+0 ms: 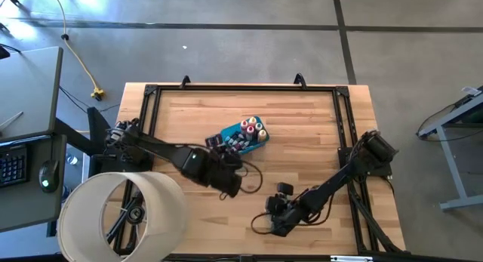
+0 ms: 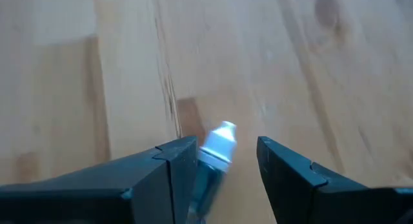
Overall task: Pick & Place food coloring
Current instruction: Put the small black food coloring bottle into the bin
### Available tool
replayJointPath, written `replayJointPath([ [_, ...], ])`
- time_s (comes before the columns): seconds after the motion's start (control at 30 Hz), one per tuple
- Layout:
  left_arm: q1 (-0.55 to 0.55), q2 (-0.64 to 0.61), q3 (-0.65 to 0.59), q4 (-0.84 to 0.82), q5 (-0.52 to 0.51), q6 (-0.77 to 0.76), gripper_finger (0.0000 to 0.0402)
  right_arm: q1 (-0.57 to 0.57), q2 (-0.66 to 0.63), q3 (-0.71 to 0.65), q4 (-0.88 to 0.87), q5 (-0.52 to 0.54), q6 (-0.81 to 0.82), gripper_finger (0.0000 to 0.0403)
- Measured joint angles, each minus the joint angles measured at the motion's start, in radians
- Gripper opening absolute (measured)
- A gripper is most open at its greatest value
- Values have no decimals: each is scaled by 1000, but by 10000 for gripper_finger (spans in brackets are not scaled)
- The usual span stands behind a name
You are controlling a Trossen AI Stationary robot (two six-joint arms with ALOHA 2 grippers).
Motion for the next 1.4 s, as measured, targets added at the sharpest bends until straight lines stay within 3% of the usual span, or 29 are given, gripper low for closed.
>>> replayJointPath([
  [0.4,-130,0,-1,-143,-107,-217,159,1,100,54,-84,-25,27,147],
  [0.8,-203,0,-1,-248,-164,-420,159,-40,89,52,-78,-47,-49,63],
  [1.0,-208,0,-1,-251,-163,-441,159,-112,34,43,-9,38,-237,67],
  [1.27,-207,0,-1,-255,-170,-441,159,-319,-16,47,327,272,-725,69],
  [1.4,-207,0,-1,-259,-171,-441,159,-452,-18,47,451,239,-799,75],
])
